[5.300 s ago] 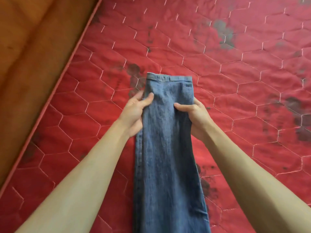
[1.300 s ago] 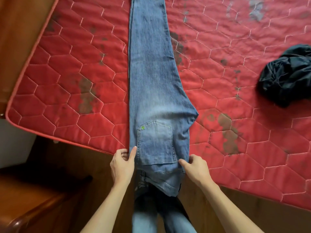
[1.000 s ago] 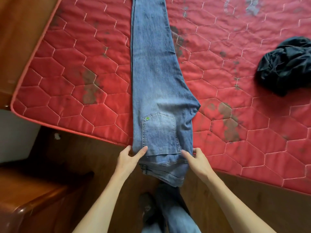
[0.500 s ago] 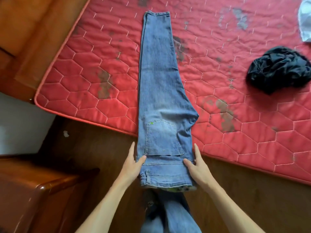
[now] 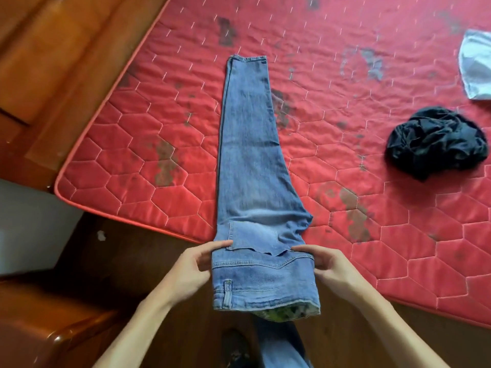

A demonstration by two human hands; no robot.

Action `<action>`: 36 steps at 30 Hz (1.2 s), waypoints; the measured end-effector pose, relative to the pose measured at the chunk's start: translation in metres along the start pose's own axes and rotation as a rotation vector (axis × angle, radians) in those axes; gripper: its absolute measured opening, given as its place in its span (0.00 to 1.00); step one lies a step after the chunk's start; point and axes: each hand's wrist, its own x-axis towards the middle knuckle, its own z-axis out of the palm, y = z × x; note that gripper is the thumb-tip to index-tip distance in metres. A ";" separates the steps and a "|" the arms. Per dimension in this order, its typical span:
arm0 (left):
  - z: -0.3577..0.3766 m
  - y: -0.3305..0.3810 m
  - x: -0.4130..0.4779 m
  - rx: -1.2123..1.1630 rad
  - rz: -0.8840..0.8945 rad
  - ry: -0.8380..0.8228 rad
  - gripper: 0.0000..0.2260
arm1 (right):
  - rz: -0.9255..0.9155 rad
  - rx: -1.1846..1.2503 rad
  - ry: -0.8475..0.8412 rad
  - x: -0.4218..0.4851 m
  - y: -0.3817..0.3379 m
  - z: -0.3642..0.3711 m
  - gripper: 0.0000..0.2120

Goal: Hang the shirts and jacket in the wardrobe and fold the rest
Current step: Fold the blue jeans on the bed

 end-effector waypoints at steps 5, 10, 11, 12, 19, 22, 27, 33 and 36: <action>-0.013 0.006 0.051 0.470 0.183 0.375 0.15 | -0.182 -0.301 0.237 0.044 -0.014 -0.026 0.04; -0.009 0.040 0.111 -0.083 -0.037 0.300 0.21 | -0.104 -0.054 0.246 0.098 -0.035 -0.033 0.04; -0.008 0.041 0.125 -0.116 -0.060 0.344 0.22 | -0.082 -0.033 0.247 0.112 -0.035 -0.033 0.04; -0.007 0.041 0.137 -0.126 -0.076 0.392 0.20 | -0.058 -0.008 0.242 0.127 -0.033 -0.034 0.03; -0.003 0.019 0.162 -0.253 -0.351 0.390 0.11 | 0.159 0.219 0.120 0.178 0.004 -0.035 0.19; 0.003 0.013 0.160 -0.295 -0.370 0.367 0.19 | 0.206 0.144 0.159 0.175 0.020 -0.030 0.16; -0.001 0.009 0.158 -0.120 -0.296 0.360 0.14 | 0.269 0.281 0.191 0.180 0.011 -0.034 0.14; -0.003 0.008 0.181 0.219 -0.240 0.548 0.11 | 0.207 0.355 0.181 0.202 -0.010 -0.037 0.14; -0.003 -0.011 0.192 0.359 -0.455 0.504 0.17 | 0.343 0.282 0.242 0.206 0.001 -0.033 0.14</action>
